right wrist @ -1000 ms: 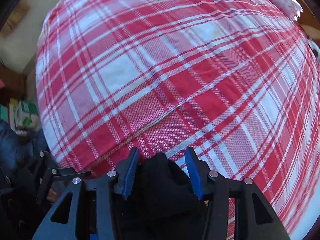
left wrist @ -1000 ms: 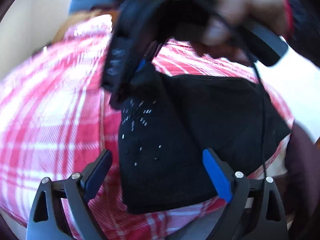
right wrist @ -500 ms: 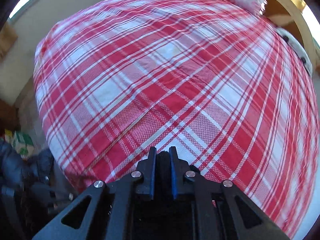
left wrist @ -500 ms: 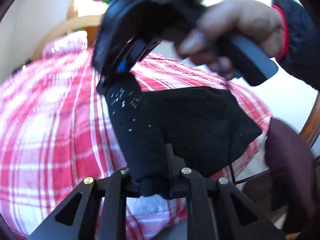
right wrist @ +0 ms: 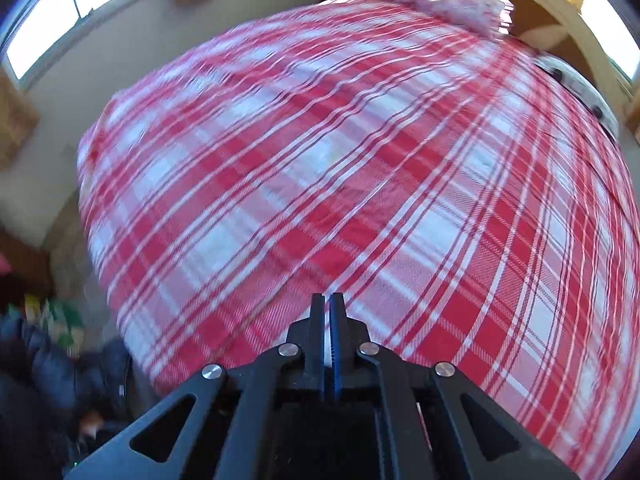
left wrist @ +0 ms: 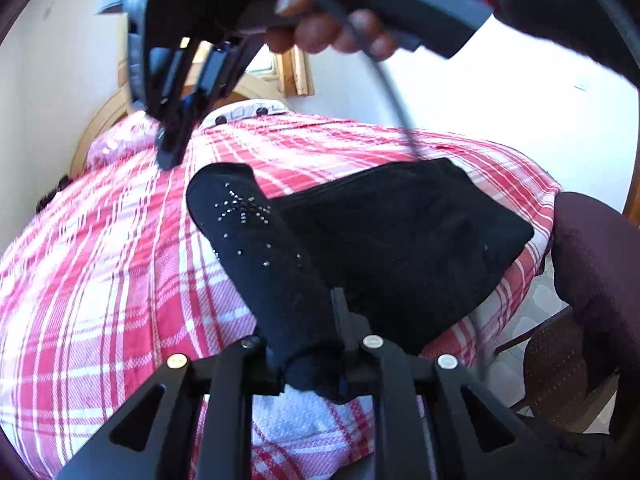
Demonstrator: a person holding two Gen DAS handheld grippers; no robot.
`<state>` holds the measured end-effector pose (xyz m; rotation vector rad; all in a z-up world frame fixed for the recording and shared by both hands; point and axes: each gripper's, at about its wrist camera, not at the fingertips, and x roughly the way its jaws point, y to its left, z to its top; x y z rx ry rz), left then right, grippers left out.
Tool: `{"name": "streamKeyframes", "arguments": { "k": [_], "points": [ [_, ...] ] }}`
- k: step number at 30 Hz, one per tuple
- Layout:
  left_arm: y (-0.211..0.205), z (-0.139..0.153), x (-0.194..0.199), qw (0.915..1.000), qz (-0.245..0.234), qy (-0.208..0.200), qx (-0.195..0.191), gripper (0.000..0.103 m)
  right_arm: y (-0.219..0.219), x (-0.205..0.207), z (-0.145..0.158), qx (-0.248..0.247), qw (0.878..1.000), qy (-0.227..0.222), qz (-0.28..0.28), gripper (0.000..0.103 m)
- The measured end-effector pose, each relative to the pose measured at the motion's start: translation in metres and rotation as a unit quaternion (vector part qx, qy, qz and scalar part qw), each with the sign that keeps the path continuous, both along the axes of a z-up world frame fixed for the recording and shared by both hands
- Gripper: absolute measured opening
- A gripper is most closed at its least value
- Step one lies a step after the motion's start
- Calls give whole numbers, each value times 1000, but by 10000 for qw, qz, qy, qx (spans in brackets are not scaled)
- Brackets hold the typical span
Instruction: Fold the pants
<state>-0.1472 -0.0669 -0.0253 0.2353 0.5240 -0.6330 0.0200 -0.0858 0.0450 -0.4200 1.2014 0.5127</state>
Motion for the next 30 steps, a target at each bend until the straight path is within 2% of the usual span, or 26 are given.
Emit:
{"name": "streamKeyframes", "arguments": {
  "k": [3, 5, 7, 8, 11, 14, 15, 16, 18, 19, 20, 21, 23, 24, 25, 27, 30],
  "points": [
    [-1, -2, -6, 9999, -52, -80, 39, 17, 13, -30, -1, -173, 9959, 486, 750, 3],
    [-5, -7, -13, 9999, -91, -113, 8, 17, 33, -51, -16, -532, 9855, 970, 1283, 3],
    [-6, -3, -16, 9997, -155, -189, -12, 17, 46, -61, -36, -1358, 9716, 1142, 1567, 3],
    [-7, -2, -18, 9996, -196, -212, -18, 17, 47, -62, -50, -2030, 9588, 1153, 1620, 3],
    [-7, 0, -20, 9993, -293, -208, -39, 17, 30, -45, -74, -3481, 9241, 744, 1391, 3],
    [-1, -1, -17, 9996, -208, -201, -11, 18, 3, -12, -80, -3631, 9274, 554, 711, 3],
    [4, -3, -13, 9998, -113, -152, -22, 18, -3, -4, -75, -3591, 9314, 290, 527, 3],
    [10, -5, -8, 10000, 15, -84, -36, 20, -8, 2, -60, -3193, 9471, -70, 321, 3],
    [25, -11, 7, 9994, 305, 137, -60, 23, -20, 5, -29, -2154, 9756, -394, -139, 3],
    [35, -15, 17, 9983, 434, 368, -125, 29, -30, 4, -11, -1587, 9845, -565, -487, 3],
    [43, -21, 26, 9967, 494, 609, -193, 30, -46, 0, 7, -951, 9892, -704, -861, 3],
    [51, -25, 33, 9944, 517, 880, -271, 32, -58, -7, 16, -598, 9892, -780, -1084, 3],
    [67, -31, 42, 9899, 517, 1241, -458, 41, -73, -19, 18, -234, 9849, -895, -1463, 3],
    [73, -31, 42, 9888, 598, 1274, -491, 54, -85, -26, 18, -108, 9820, -942, -1631, 3],
    [79, -28, 41, 9890, 748, 1172, -499, 64, -100, -37, 17, 51, 9782, -996, -1824, 3],
    [94, -21, 42, 9886, 1043, 938, -548, 73, -128, -64, 17, 433, 9690, -1072, -2185, 3],
    [112, -11, 53, 9844, 1317, 895, -753, 74, -183, -95, 11, 931, 9496, -1244, -2722, 7]
  ]
}}
